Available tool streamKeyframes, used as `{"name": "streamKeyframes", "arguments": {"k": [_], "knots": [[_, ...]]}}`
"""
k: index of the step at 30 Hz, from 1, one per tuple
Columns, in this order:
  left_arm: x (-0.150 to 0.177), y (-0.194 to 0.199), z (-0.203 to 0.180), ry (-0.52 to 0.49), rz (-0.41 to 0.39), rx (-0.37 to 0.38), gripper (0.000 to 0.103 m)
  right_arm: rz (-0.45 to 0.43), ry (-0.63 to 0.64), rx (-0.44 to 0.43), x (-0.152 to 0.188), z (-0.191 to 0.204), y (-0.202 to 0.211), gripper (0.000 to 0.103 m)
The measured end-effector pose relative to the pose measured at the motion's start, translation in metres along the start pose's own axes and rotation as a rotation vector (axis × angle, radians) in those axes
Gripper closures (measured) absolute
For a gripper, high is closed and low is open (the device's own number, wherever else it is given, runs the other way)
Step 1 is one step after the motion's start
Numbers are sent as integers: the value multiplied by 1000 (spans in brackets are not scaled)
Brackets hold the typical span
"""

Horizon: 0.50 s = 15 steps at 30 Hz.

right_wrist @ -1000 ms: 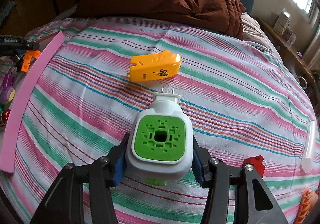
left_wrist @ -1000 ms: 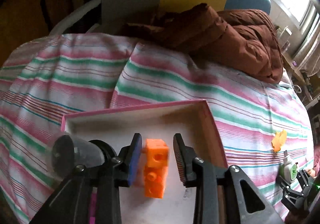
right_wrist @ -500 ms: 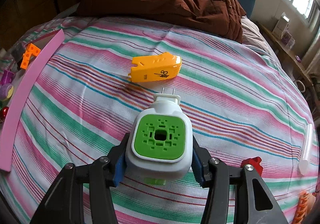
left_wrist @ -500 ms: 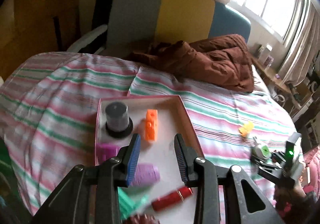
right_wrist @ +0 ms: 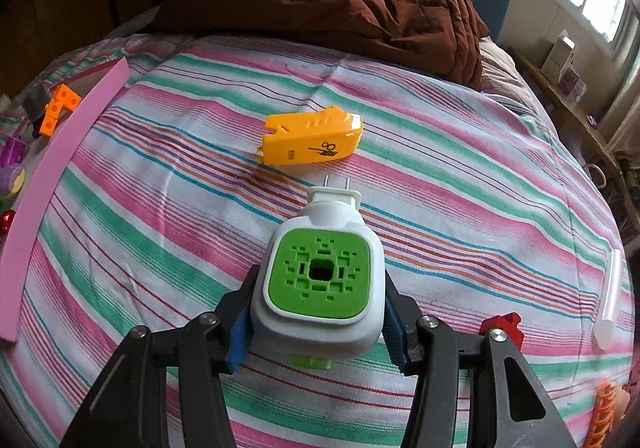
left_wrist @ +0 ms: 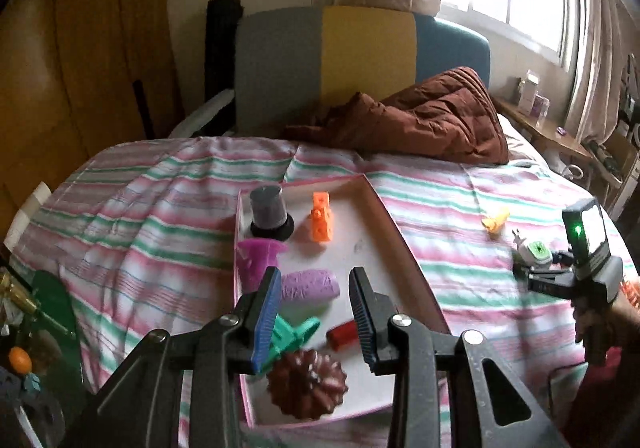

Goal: Organize rigid objects
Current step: 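Carry the green-white plug toy toward the tray with the right tool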

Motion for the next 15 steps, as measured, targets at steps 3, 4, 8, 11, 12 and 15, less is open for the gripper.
{"name": "streamKeyframes", "arguments": {"k": [3,4,8,11,12,15], "knots": [[8,3,1,-3,7,-1,68,-5,-1,3,1,0,0,49],[10,3,2,-5,13,-2,68,-5,2,3,1,0,0,49],[17,4,5,-6,24,-6,68,-12,25,12,1,2,0,49],[20,5,10,3,26,-5,68,-10,26,19,1,2,0,49],[21,5,11,6,30,-4,68,-6,19,19,0,2,0,49],[22,7,15,12,26,-6,68,16,-14,33,-2,2,0,50]]}}
Point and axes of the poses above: each gripper's, at about its wrist camera, not at the fingertips, and y roughly against the way its jaws point, z to its left, x to its underside, the point moved 1 cm from there along -y, roughly the way its jaws point, and after that the axes turned 5 degrees about -z, right-handed, at the moved point
